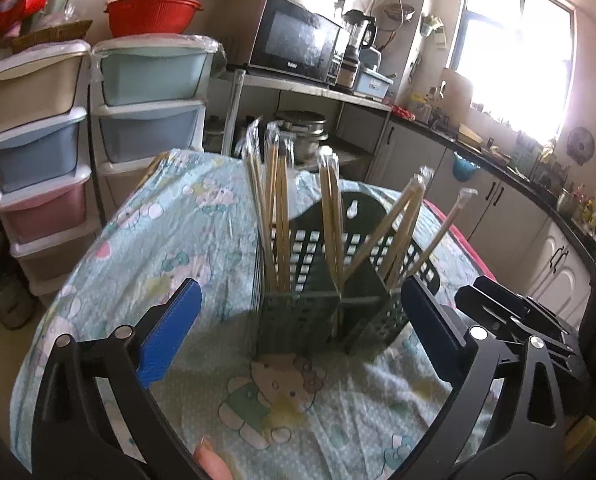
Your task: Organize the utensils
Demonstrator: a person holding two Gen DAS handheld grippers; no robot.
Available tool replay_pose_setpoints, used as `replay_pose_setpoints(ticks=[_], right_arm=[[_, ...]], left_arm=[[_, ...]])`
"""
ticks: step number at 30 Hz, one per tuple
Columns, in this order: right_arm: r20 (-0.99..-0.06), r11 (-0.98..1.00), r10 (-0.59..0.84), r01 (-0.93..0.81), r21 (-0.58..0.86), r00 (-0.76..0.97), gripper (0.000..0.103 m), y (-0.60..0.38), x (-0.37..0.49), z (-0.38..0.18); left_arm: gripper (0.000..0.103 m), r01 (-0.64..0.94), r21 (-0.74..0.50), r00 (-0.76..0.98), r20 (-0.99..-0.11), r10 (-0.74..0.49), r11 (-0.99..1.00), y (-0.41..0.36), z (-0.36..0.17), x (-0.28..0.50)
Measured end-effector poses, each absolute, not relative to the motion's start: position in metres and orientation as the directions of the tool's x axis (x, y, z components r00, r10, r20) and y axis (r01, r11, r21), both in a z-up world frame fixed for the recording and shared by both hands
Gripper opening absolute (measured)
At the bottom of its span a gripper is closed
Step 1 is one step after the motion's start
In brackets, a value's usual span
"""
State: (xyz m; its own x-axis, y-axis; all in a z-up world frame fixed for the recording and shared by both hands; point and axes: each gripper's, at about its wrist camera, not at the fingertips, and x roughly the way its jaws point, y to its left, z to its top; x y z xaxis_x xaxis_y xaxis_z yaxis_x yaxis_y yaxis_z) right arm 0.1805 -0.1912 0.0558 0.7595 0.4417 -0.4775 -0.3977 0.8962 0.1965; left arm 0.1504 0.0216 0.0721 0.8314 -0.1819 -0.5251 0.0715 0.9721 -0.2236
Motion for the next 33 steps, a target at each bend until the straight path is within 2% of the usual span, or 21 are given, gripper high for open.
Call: replay_pose_setpoints(ticks=[9, 21, 25, 33], right_arm=[[-0.516, 0.901, 0.43, -0.39, 0.19, 0.741, 0.072, -0.195, 0.158, 0.04], [-0.554, 0.913, 0.403, -0.362, 0.188, 0.729, 0.079, -0.2, 0.138, 0.009], [-0.551, 0.925, 0.374, -0.341, 0.166, 0.746, 0.086, -0.203, 0.132, 0.003], [-0.503, 0.94, 0.338, -0.31, 0.141, 0.795, 0.091, -0.208, 0.12, -0.002]], left_arm=[[0.092, 0.081, -0.235, 0.813, -0.547, -0.201, 0.969, 0.018, 0.05, 0.136], [0.092, 0.142, -0.22, 0.816, -0.526, -0.24, 0.965, 0.003, 0.027, 0.117], [0.092, 0.145, -0.227, 0.815, -0.524, -0.246, 0.963, 0.003, 0.019, 0.112], [0.092, 0.142, -0.219, 0.83, -0.505, -0.236, 0.965, 0.002, 0.011, 0.105]])
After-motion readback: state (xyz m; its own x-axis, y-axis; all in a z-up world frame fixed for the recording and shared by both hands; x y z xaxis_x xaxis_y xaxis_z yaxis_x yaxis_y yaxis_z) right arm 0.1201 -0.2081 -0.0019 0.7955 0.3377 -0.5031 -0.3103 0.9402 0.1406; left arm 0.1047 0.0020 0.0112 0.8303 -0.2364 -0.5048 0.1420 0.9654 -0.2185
